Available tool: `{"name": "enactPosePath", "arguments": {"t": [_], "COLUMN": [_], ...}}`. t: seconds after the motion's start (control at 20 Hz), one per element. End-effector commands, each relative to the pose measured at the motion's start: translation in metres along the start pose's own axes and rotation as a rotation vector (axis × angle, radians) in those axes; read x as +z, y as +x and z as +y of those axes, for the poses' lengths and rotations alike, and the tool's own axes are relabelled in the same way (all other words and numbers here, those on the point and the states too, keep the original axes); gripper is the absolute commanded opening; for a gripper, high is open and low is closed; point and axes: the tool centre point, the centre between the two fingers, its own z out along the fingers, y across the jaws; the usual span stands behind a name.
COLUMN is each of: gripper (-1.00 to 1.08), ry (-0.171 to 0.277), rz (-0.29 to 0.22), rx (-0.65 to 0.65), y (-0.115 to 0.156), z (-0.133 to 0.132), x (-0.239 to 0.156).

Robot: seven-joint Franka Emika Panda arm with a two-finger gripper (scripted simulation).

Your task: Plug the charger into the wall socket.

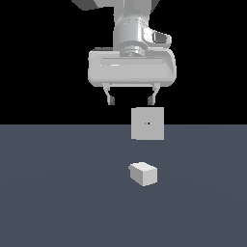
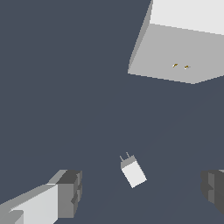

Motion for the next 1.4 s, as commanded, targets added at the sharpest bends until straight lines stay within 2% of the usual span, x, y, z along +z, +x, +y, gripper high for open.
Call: {"name": "enactPosePath", "arguments": {"t": [0.0,0.6,1.35], "gripper": [1.0,1.0,1.0], "ry": [0.0,0.005,0.024], "rz": [0.0,0.038,0.174], "rx": [0.0,-0.065,-0.297], "y": [0.0,-0.011,-0.045], "z": [0.0,0.0,0.007], "x": [0.0,0.01,0.05]}}
